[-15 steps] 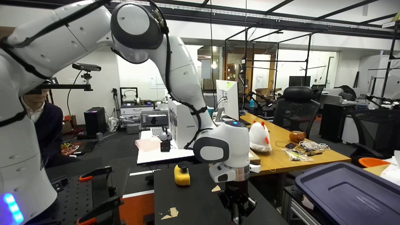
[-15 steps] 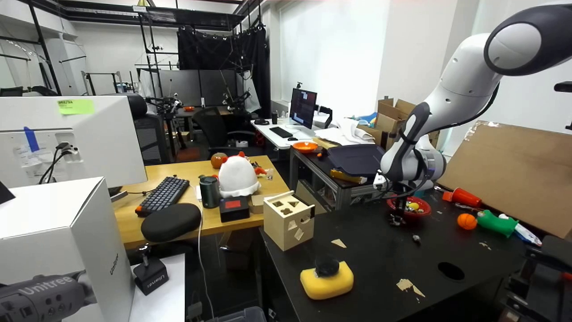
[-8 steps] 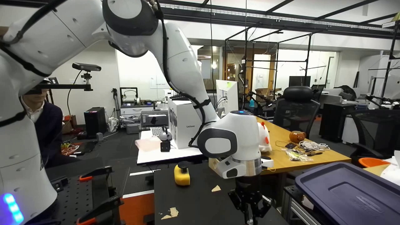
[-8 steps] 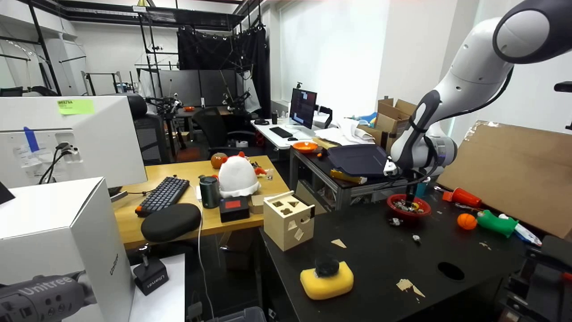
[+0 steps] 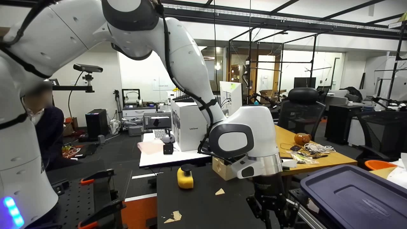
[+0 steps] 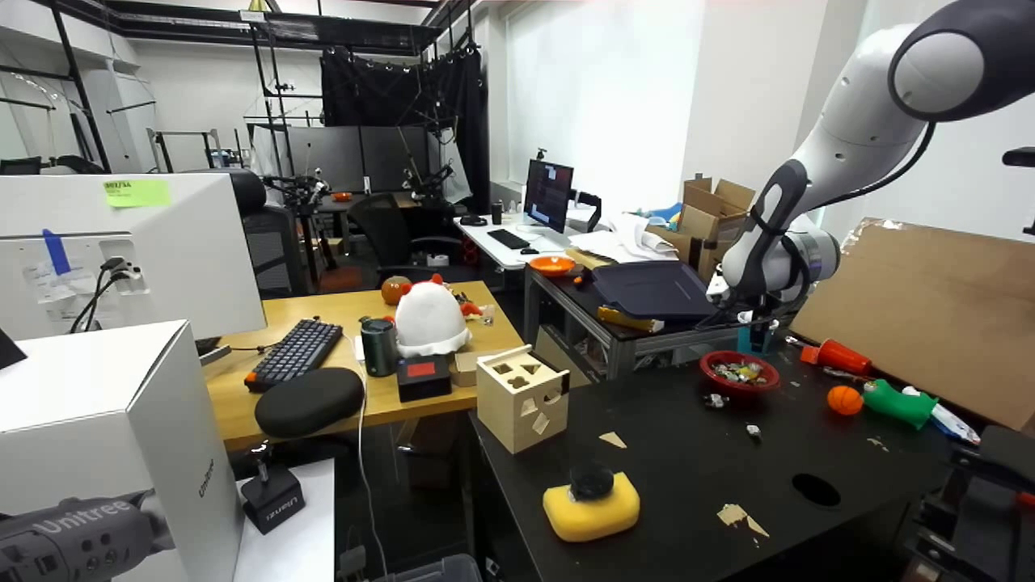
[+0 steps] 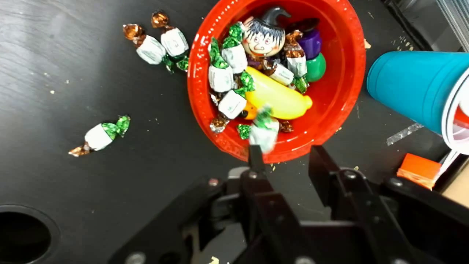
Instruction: Pick up the sweets from the table and put them in the bowl
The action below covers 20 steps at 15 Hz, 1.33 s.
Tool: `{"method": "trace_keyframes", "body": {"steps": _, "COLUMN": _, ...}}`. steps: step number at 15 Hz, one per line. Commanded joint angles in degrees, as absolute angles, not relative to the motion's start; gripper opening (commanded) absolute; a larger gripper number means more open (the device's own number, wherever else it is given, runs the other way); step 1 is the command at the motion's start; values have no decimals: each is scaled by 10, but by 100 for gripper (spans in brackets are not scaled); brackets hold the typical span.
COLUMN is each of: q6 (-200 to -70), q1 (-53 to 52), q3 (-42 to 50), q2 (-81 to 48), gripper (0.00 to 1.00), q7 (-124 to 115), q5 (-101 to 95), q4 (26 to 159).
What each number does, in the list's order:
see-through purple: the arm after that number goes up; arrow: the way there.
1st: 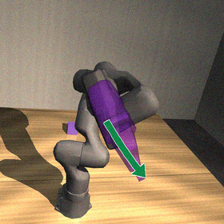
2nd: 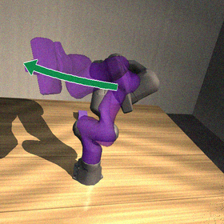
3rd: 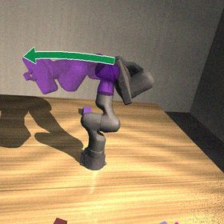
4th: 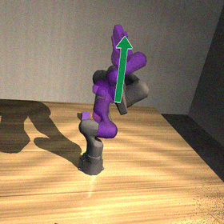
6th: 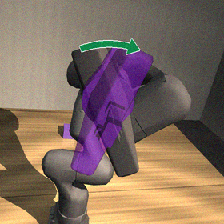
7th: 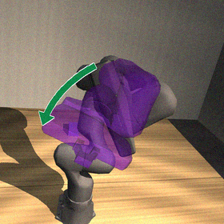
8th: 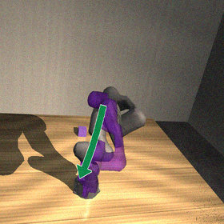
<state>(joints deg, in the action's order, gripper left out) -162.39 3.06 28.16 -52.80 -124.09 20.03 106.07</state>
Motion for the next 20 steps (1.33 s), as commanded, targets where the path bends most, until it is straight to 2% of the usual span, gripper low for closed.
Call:
{"method": "trace_keyframes", "body": {"steps": 1, "q6": -1621, "q1": 31, "q3": 270, "q2": -524, "gripper": 70, "q7": -1262, "q5": 182, "q4": 1059}}
{"method": "trace_keyframes", "body": {"steps": 5, "q6": -1624, "q1": 52, "q3": 224, "q2": -507, "gripper": 99, "q7": -1239, "q5": 194, "q4": 1072}}
{"method": "trace_keyframes", "body": {"steps": 14, "q6": -1635, "q1": 168, "q3": 78, "q2": -500, "gripper": 100, "q7": -1187, "q5": 275, "q4": 1111}}
{"method": "trace_keyframes", "body": {"steps": 20, "q6": -1631, "q1": 214, "q3": 41, "q2": -500, "gripper": 100, "q7": -1166, "q5": 347, "q4": 1141}}
